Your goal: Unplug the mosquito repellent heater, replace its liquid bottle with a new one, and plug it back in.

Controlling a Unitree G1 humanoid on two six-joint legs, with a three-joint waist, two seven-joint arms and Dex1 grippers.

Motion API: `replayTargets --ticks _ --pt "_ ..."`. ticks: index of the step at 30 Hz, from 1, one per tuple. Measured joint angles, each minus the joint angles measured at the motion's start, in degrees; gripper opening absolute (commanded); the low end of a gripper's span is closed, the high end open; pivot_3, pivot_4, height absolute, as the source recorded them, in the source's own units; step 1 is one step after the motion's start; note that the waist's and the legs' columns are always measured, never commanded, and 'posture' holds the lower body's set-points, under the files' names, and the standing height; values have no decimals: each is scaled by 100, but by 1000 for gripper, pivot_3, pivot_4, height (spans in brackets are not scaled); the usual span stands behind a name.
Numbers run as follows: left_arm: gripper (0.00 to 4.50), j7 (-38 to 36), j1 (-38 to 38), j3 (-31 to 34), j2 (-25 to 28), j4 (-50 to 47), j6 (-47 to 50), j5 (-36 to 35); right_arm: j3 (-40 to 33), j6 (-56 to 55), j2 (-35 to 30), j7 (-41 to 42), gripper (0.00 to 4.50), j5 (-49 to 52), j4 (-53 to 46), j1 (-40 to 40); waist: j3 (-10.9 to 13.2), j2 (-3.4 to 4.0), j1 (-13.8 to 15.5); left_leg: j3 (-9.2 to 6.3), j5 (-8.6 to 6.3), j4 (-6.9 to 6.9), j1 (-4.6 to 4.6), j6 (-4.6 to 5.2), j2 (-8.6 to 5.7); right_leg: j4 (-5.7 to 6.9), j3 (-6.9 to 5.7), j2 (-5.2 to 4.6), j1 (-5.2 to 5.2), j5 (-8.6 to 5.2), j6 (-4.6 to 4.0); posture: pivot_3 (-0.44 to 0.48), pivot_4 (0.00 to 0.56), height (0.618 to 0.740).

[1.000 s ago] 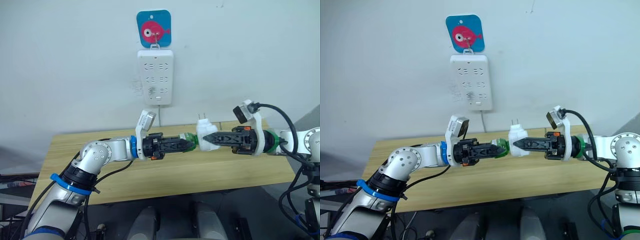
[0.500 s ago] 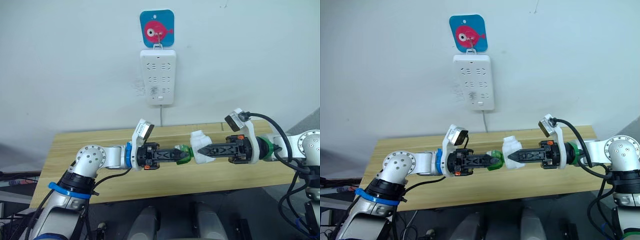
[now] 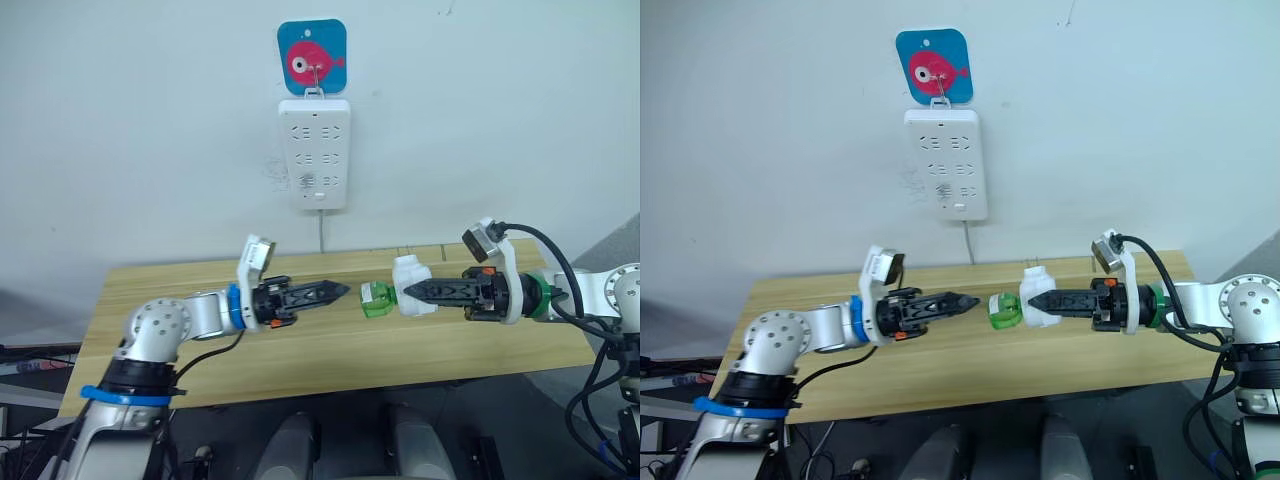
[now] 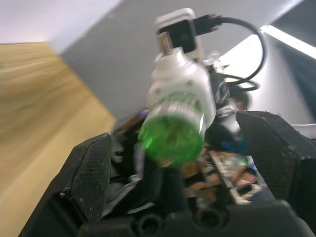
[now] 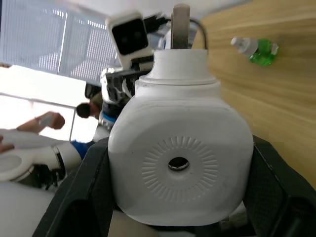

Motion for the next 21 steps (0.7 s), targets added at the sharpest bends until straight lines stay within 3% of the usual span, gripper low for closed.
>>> replayTargets --ticks 3,6,8,16,21 --pt "4484 -165 97 -38 -226 -516 -1328 1172 -93 -78 16 -122 2982 48 265 -68 0 0 62 2 0 0 -4 0 -2 -11 1 -6 2 1 -2 89 188 740" --pt "4484 -547 127 -755 -468 -1106 -3919 3260 -119 -106 172 -215 2982 46 523 -366 0 0 109 21 1 -6 -7 -2 2 -53 -7 -4 13 19 -11 93 190 740" --pt "4484 -749 134 -1015 -642 -1133 -5164 4078 -146 -105 197 -258 2982 15 657 -462 0 0 120 20 1 -8 -11 -2 5 -68 -8 -4 15 23 -9 92 192 740" --pt "4484 -152 -490 -990 -986 818 -10193 6775 -194 21 233 -301 2982 -209 1057 -654 0 0 139 12 -1 -8 -19 2 6 -84 -7 -5 13 37 0 88 198 740" --pt "4484 409 -873 -1153 -1157 1810 -11941 7778 -194 141 314 -299 2982 -225 1037 -659 0 0 137 8 -1 -7 -19 5 4 -83 -7 -6 14 42 9 78 201 740"
